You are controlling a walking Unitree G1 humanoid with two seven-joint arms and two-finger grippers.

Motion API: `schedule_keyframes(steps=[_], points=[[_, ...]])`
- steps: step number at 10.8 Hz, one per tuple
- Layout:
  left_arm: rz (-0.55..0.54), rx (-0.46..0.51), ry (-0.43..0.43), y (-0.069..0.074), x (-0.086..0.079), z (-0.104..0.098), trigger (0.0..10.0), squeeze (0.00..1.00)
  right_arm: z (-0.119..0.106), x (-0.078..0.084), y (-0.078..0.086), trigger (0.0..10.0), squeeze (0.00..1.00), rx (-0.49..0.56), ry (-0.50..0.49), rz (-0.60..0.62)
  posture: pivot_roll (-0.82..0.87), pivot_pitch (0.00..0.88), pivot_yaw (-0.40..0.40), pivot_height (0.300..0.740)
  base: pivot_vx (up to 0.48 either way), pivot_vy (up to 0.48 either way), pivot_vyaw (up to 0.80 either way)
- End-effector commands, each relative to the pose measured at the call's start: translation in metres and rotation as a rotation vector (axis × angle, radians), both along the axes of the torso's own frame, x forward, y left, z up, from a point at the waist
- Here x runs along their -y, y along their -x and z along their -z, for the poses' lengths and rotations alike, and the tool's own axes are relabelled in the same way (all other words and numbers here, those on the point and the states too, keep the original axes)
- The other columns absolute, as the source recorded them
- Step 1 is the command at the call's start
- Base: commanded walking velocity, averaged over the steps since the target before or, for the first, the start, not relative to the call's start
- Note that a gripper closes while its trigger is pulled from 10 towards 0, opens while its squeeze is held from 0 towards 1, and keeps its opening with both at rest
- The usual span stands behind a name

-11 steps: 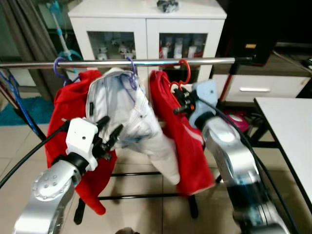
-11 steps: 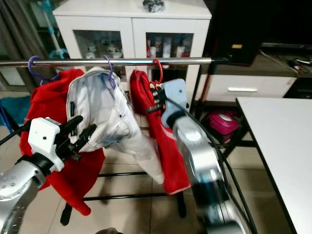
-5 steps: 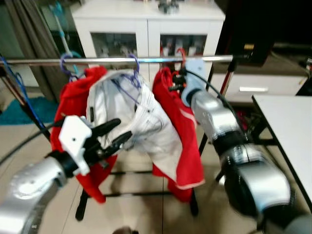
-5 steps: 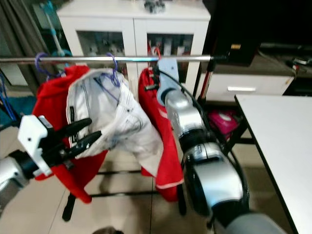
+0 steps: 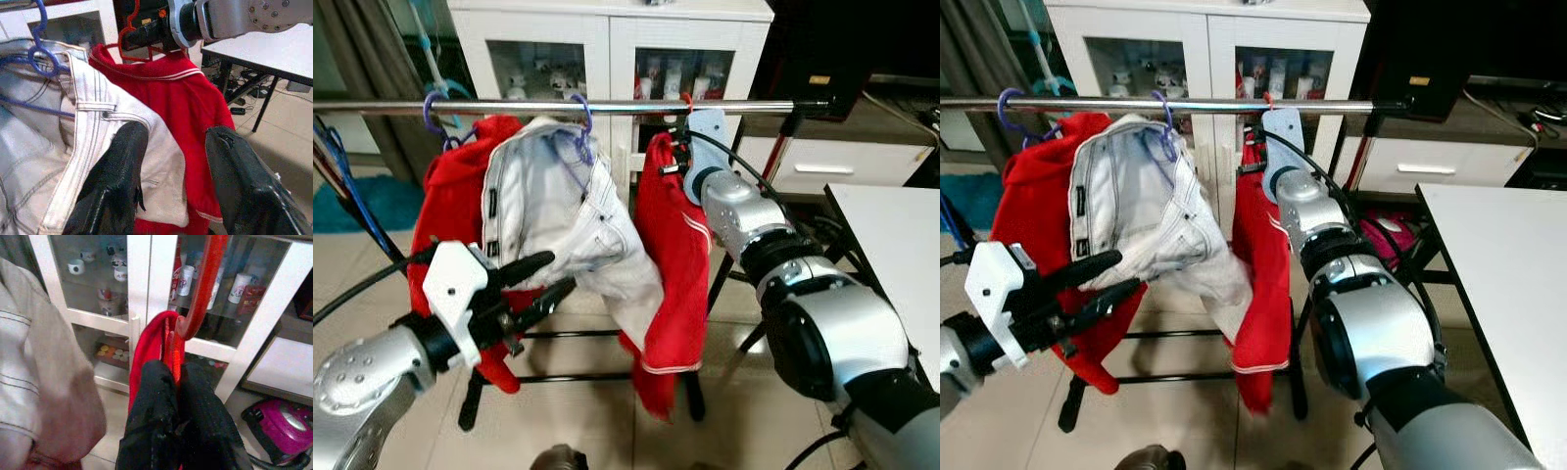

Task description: Hang hanger

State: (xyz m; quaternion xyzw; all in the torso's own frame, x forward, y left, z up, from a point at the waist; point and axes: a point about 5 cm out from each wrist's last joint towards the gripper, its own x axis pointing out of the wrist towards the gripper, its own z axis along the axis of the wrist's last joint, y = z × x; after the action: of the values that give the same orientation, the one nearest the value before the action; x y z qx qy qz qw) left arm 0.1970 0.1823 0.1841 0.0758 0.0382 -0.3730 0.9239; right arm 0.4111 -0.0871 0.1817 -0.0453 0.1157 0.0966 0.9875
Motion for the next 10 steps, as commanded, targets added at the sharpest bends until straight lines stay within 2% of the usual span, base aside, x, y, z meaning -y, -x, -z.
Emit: schedule_keyframes(steps=[1, 3, 5, 6, 7, 8, 9, 10], points=[[-0.009, 0.008, -0.006, 0.003, -0.001, -0.004, 10.0, 0.0, 0.007, 0.004, 0.001, 10.0, 1.0, -0.024, -0.049, 0.012, 0.08, 0.115, -0.008, 0.74, 0.0, 0.0, 0.0], [-0.04, 0.021, 0.007, 0.002, -0.001, -0.004, 10.0, 0.0, -0.009, 0.012, -0.002, 10.0, 1.0, 0.109, -0.164, -0.007, 0.08, 0.103, -0.009, 0.74, 0.0, 0.0, 0.0], [-0.109, 0.036, 0.03, -0.004, 0.001, 0.0, 10.0, 0.0, -0.02, 0.025, 0.006, 10.0, 1.0, 0.268, -0.314, -0.121, 0.06, 0.051, 0.021, 0.74, 0.0, 0.0, 0.0], [-0.147, 0.03, 0.024, -0.006, 0.001, 0.004, 10.0, 0.0, -0.022, 0.025, 0.016, 10.0, 1.0, 0.297, -0.361, -0.195, 0.05, 0.033, 0.037, 0.74, 0.0, 0.0, 0.0], [-0.237, 0.023, 0.007, -0.011, 0.0, 0.011, 10.0, 0.0, -0.013, 0.026, 0.042, 10.0, 1.0, 0.285, -0.341, -0.306, 0.03, 0.017, 0.049, 0.74, 0.0, 0.0, 0.0], [-0.384, 0.023, 0.021, -0.017, -0.003, 0.017, 10.0, 0.0, 0.002, 0.034, 0.075, 10.0, 0.0, 0.255, -0.286, -0.361, 0.01, 0.0, 0.065, 0.74, 0.0, 0.0, 0.0], [-0.486, 0.044, 0.045, -0.018, -0.003, 0.021, 10.0, 0.0, 0.011, 0.042, 0.104, 10.0, 0.0, 0.245, -0.289, -0.35, 0.0, 0.0, 0.068, 0.74, 0.0, 0.0, 0.0], [-0.569, 0.024, 0.034, -0.012, 0.0, 0.034, 10.0, 0.0, 0.017, 0.053, 0.132, 10.0, 0.0, 0.241, -0.338, -0.279, 0.0, 0.0, 0.066, 0.74, 0.0, 0.0, 0.0]])
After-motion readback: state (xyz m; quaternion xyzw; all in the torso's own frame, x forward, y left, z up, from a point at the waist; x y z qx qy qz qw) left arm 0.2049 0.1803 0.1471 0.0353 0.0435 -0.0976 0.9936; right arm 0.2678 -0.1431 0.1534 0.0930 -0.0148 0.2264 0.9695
